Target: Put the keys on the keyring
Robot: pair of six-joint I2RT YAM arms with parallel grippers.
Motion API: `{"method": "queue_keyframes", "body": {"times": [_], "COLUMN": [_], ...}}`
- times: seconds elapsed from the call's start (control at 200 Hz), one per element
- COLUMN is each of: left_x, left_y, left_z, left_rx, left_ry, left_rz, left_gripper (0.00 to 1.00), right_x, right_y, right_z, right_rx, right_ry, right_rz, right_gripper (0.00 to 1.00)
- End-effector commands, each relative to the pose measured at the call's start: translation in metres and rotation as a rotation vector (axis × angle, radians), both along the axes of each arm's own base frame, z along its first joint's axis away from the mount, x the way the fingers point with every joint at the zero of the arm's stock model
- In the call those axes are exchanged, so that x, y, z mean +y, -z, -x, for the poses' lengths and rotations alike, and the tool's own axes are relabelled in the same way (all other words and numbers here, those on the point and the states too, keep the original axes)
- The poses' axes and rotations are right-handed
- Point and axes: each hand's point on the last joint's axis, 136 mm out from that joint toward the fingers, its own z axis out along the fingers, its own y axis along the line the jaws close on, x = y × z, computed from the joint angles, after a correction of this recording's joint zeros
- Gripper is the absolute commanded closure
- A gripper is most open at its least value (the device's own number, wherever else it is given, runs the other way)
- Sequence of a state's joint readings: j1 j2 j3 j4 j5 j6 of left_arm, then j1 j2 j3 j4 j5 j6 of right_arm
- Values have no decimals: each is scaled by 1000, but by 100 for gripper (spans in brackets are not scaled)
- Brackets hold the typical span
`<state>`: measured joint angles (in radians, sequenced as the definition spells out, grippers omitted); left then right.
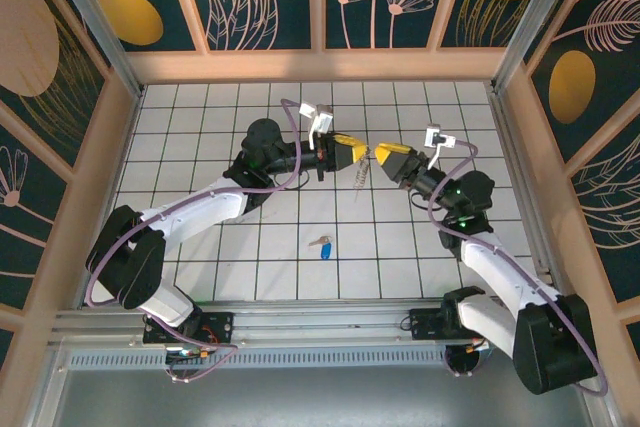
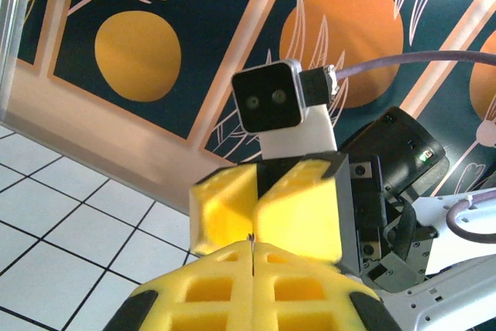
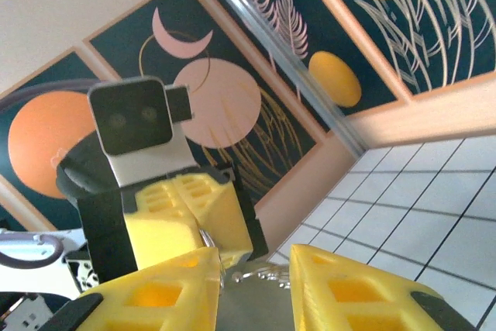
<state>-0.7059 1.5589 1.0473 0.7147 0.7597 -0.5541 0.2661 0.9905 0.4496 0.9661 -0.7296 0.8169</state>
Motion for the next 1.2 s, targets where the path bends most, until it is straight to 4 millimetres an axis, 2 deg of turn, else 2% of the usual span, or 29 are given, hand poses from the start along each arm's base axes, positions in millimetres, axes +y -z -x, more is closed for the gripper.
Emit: {"method": "queue_keyframes", "body": {"times": [0.0,0.38,0.701,0.831,0.976,1.196], "left_x": [1,1,1,0,-1,0], "left_y": [-15,-15,-14,-13,-12,-11], "left_z": [6,6,6,7,6,8], "left_rx": [-53,-51,-47,-43,-36,-37], "left_ry": [24,26,28,34,39,41], "left_rz": [47,50,50,51,56,58], "left_gripper": [100,100,100,100,100,100], "right_x": [-8,12,20,22,24,23], "right_y": [-10,-17,-17,-21,-23,-21], "right_z": [4,14,13,13,12,11], "right_rx": [-46,-84,-82,-91,-99,-95], "right_ry": [27,-69,-87,-92,-99,-85], "right_rz": [-11,-19,-19,-23,-21,-26], "right_gripper": [70,67,72,79,100,100]}}
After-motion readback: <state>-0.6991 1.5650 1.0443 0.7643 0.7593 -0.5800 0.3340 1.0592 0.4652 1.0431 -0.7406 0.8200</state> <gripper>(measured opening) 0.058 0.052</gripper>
